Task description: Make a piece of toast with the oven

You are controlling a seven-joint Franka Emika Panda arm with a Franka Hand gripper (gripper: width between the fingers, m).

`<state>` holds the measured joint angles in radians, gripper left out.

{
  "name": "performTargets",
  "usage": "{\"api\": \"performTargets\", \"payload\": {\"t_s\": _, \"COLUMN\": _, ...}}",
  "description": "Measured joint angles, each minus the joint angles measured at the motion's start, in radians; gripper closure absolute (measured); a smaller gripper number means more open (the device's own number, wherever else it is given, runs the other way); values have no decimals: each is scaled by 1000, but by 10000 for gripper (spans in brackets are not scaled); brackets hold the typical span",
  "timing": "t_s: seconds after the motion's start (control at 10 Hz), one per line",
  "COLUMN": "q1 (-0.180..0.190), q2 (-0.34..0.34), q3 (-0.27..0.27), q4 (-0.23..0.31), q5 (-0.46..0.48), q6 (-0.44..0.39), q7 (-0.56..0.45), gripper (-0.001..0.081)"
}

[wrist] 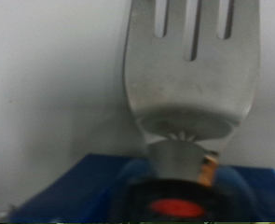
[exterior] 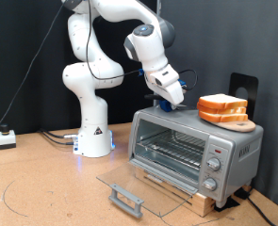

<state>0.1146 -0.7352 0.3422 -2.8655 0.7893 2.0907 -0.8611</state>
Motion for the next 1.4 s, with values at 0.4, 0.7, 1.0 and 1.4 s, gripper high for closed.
{"api": "performTargets", "payload": {"t_s": 0.4, "q1": 0, "q2": 1, "q3": -2, "q4": 3, "q5": 7, "q6": 1, "q7": 0, "gripper": 404}}
{"api": "performTargets", "payload": {"t_s": 0.7, "q1": -1, "q2": -11, "q3": -56, "q4": 34, "q5": 11, "q6": -25, "q7": -26, "gripper": 404}}
{"api": "performTargets", "payload": {"t_s": 1.0, "q1": -6, "q2": -32, "q3": -114, "q4": 60, "q5": 2, "q6": -87, "q7": -42, "gripper": 395}}
{"api": "performTargets", "payload": {"t_s": 1.4, "q1": -99, "q2": -31, "q3": -161, "q4": 59, "q5": -34, "q6": -34, "q7": -41, "gripper": 395}}
